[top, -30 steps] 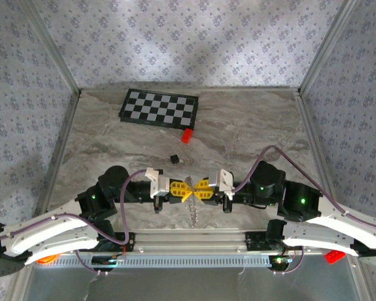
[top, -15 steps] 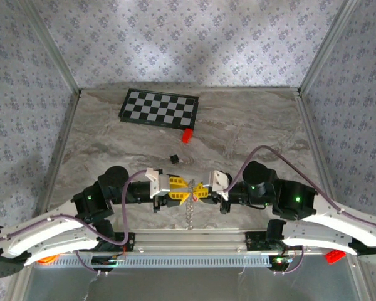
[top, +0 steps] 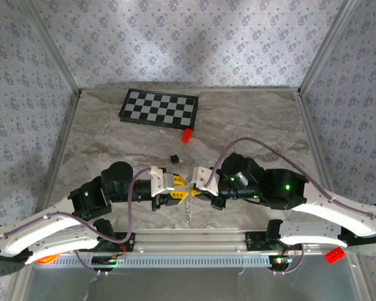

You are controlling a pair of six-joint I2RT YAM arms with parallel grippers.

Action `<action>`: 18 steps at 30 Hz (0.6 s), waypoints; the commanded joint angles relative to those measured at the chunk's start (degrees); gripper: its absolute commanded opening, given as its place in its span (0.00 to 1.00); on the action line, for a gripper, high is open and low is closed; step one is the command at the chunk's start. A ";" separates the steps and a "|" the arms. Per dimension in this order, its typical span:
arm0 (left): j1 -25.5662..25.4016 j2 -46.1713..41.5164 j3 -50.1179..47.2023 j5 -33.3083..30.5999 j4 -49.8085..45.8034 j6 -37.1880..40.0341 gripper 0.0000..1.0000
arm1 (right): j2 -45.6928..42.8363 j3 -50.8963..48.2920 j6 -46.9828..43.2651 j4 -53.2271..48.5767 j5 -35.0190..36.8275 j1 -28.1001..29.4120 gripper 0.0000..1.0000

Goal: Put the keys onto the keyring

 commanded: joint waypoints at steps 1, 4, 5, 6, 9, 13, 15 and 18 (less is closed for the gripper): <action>-0.12 0.44 1.88 -1.91 -1.67 1.30 0.28 | -0.39 2.67 -0.61 -0.90 -0.42 0.34 0.00; -0.12 0.83 1.62 -1.88 -1.66 1.31 0.24 | 0.01 3.02 -0.59 -1.41 -0.83 0.40 0.00; -0.12 0.80 1.52 -1.90 -1.42 1.39 0.24 | 0.23 3.07 -0.61 -1.51 -0.98 0.38 0.00; -0.12 0.85 1.49 -1.92 -1.20 1.55 0.23 | 0.45 3.11 -0.61 -1.59 -1.18 0.51 0.00; -0.12 1.01 1.41 -1.76 -0.64 1.66 0.20 | 0.86 2.82 -0.32 -0.90 -1.61 0.52 0.00; -0.12 1.01 1.27 -1.20 -0.01 1.60 0.17 | 1.62 2.51 0.04 -0.49 -2.08 0.52 0.00; -0.12 0.90 1.06 -1.09 0.33 1.34 0.12 | 1.78 2.26 0.09 -0.31 -2.08 0.49 0.00; -0.11 0.49 0.68 -0.98 1.31 0.48 0.00 | 1.50 1.91 0.32 0.14 -2.17 0.48 0.00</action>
